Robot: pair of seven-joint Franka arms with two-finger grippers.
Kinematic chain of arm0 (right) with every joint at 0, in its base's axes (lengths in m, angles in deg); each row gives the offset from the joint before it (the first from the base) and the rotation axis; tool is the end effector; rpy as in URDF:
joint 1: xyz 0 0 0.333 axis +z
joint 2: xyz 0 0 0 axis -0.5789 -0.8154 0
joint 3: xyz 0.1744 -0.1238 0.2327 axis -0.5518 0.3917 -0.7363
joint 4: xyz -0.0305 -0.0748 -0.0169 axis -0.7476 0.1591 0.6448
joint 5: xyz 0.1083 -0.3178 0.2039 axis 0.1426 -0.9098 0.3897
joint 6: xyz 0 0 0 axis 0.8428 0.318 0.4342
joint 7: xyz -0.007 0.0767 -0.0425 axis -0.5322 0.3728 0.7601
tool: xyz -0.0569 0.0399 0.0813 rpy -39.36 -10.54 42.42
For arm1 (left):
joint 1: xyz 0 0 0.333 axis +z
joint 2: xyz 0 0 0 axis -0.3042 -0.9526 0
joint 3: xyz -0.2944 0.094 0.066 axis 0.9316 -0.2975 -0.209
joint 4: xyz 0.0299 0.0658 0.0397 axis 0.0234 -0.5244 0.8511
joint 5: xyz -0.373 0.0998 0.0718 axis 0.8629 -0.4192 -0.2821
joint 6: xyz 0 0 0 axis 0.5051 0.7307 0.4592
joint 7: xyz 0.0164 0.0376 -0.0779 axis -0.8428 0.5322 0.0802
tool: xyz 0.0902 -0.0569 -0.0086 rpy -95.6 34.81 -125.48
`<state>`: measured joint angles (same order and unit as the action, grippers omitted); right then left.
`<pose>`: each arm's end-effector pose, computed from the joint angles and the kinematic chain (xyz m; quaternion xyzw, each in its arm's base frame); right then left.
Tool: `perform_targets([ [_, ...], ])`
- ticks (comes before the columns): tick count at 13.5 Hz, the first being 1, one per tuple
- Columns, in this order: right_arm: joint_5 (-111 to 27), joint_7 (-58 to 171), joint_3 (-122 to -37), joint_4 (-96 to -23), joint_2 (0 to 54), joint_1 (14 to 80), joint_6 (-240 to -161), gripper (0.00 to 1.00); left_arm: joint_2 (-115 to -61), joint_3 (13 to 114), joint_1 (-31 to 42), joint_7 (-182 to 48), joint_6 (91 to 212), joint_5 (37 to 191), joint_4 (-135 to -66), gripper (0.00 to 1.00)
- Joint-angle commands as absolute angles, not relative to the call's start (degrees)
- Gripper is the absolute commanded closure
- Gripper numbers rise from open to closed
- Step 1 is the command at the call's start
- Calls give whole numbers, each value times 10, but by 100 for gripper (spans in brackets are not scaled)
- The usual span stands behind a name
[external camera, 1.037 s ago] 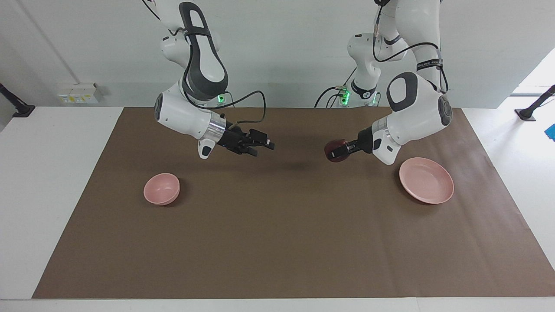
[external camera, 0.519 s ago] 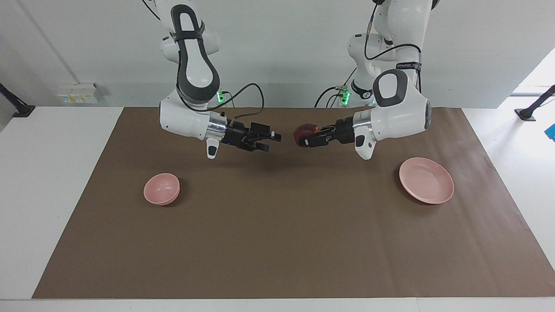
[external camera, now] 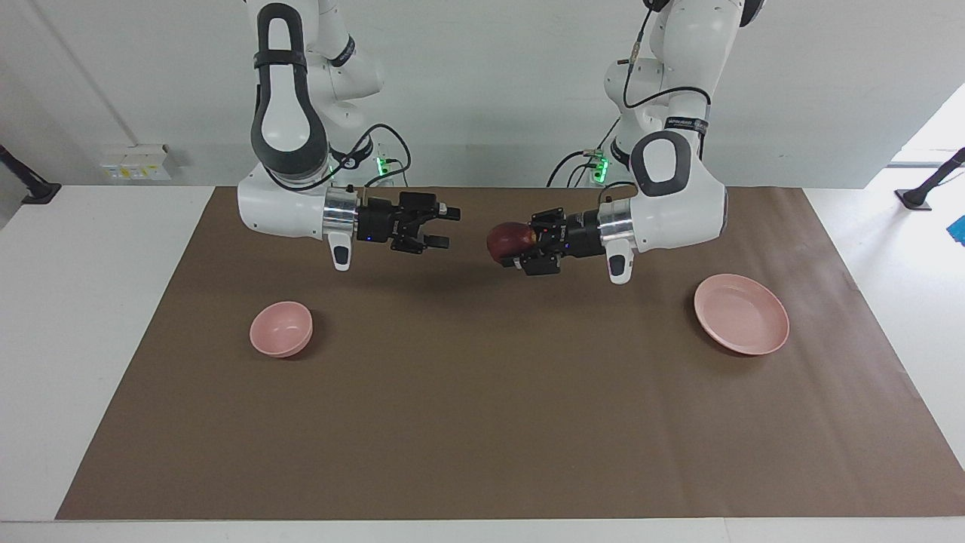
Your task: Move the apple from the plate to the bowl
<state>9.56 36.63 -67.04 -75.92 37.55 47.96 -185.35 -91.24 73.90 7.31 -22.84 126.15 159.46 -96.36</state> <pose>0.5397 0.1557 0.4176 -0.7863 0.0262 0.0372 0.6162 0.5523 -0.3000 0.4387 0.6843 0.4849 -0.3945 0.3754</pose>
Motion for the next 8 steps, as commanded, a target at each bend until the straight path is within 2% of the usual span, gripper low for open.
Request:
perform_targets([
  [1,118,329,-674,-777,388,491,-1904,0,-914,759,59,-205,1305,1629,-969,100],
  [8,141,320,-673,-773,383,495,-1929,0,-917,772,18,-206,1361,1671,-979,100],
])
